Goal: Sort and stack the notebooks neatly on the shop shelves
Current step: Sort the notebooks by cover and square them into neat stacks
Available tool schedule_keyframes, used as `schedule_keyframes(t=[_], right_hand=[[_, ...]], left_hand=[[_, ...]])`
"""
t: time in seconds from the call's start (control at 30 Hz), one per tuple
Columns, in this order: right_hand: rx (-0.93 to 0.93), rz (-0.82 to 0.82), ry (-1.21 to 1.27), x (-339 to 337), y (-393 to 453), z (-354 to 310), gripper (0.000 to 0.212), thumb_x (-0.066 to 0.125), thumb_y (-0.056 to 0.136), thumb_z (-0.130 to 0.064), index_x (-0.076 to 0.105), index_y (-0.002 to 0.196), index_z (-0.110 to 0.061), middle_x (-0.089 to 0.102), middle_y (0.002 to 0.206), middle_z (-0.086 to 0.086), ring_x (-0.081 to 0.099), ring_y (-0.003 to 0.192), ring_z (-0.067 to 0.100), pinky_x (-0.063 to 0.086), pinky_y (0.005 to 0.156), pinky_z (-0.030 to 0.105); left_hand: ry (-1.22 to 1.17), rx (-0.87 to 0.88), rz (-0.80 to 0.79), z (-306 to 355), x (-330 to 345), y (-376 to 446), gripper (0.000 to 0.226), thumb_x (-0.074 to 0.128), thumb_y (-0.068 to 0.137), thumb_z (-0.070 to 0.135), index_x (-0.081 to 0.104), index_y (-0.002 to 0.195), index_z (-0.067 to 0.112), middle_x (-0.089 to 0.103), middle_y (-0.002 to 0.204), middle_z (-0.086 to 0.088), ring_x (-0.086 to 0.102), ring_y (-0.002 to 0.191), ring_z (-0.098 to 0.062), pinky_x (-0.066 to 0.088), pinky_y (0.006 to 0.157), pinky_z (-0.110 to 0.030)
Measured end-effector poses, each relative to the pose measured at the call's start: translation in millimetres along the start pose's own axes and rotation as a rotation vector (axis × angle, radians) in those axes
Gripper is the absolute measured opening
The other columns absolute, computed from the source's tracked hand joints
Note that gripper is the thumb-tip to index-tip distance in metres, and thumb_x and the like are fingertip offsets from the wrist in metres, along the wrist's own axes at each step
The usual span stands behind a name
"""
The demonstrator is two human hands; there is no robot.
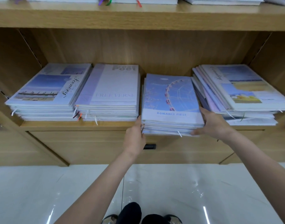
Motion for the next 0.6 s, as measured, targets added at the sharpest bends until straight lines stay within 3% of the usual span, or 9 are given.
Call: schedule_keyframes(t=[0.13,0.23,0.33,0.43,0.53,0.6], right_hand=[[0.0,-0.031,-0.096,1,5,1,0.101,0.081,0.071,-0.025,0.018,0.147,-0.007,0.047,0.138,0.012,0.041,0.128,0.03,0.037,0.099,0.034],[0.0,-0.048,-0.105,7,3,6,0.109,0.08,0.072,-0.024,0.005,0.15,-0.013,0.056,0.128,0.012,0.053,0.113,0.03,0.043,0.086,0.033],[-0.023,-0.043,-0.192,14,2,10,0.116,0.08,0.072,-0.022,-0.007,0.149,-0.013,0.061,0.117,0.016,0.059,0.103,0.03,0.047,0.083,0.036],[-0.022,-0.059,-0.221,10,3,8,0.113,0.079,0.074,-0.021,-0.005,0.149,-0.01,0.061,0.111,0.017,0.056,0.104,0.03,0.044,0.085,0.033],[-0.042,-0.069,-0.212,4,5,4,0.11,0.079,0.074,-0.021,0.0,0.149,-0.009,0.057,0.087,0.007,0.054,0.106,0.03,0.04,0.092,0.033],[-0.05,-0.077,-0.223,2,6,3,0.109,0.079,0.073,-0.02,0.002,0.149,-0.008,0.058,0.092,0.01,0.053,0.109,0.031,0.042,0.086,0.033]], left_hand=[[0.09,0.044,0.046,2,-1,-4,0.061,0.046,0.088,-0.007,0.031,0.144,0.01,0.065,0.113,-0.012,0.059,0.109,-0.023,0.038,0.085,-0.016],[0.044,0.08,0.021,-5,-6,-2,0.059,0.05,0.085,-0.008,0.04,0.14,0.011,0.069,0.102,-0.009,0.064,0.101,-0.024,0.045,0.085,-0.02],[-0.179,0.029,-0.017,-8,-9,-5,0.061,0.051,0.084,-0.015,0.041,0.139,0.009,0.059,0.114,0.007,0.054,0.11,-0.004,0.039,0.089,-0.004],[-0.191,0.003,-0.023,-8,-7,-4,0.057,0.052,0.083,-0.015,0.046,0.135,0.008,0.059,0.113,0.007,0.054,0.111,-0.004,0.039,0.089,-0.006],[-0.162,-0.009,0.006,-5,-6,-3,0.048,0.054,0.082,-0.015,0.056,0.125,0.006,0.063,0.102,0.005,0.059,0.102,-0.003,0.041,0.088,-0.009],[-0.146,-0.002,0.024,-5,-6,-4,0.043,0.055,0.083,-0.014,0.057,0.122,0.003,0.064,0.103,0.002,0.055,0.098,0.0,0.038,0.086,-0.006]])
Point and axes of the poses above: each hand's wrist, its own y-axis towards the middle knuckle, its own x-axis out of the palm, z = x × y, the point moved 1 cm from there along y, towards the middle knuckle
